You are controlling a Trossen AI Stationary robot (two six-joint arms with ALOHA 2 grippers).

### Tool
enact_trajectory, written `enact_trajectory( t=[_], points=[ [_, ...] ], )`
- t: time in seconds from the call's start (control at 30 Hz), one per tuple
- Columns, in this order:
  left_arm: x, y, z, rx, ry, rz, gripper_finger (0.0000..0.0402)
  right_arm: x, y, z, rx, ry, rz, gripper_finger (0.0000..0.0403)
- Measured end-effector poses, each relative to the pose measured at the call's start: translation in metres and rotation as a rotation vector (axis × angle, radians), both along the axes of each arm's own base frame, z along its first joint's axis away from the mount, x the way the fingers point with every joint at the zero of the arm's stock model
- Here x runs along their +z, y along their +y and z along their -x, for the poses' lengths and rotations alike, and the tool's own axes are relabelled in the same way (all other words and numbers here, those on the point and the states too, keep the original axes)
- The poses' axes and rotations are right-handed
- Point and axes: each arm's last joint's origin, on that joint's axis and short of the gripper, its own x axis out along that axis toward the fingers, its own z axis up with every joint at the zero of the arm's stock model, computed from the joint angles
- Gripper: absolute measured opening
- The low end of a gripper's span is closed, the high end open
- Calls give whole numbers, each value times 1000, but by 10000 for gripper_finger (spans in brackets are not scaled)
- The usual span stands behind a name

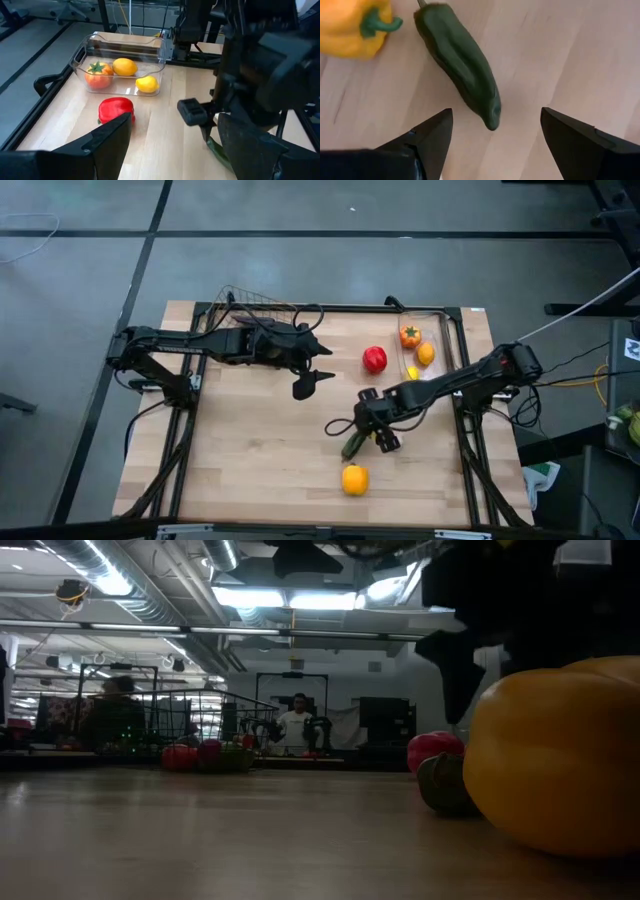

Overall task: Sort produce into baskets
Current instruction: Put the green chili pepper into the silver wire basket

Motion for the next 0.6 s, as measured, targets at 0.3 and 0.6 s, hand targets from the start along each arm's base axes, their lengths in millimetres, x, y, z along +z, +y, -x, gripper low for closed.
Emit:
enact_trajectory(
  t=[0.3,0.6],
  points=[
    [0,0,0,1,2,1,292,-23,4,-11,49,43,-9,298],
    [0,0,1,2,3,2,292,-42,6,-20,55,54,-6,298]
  ],
)
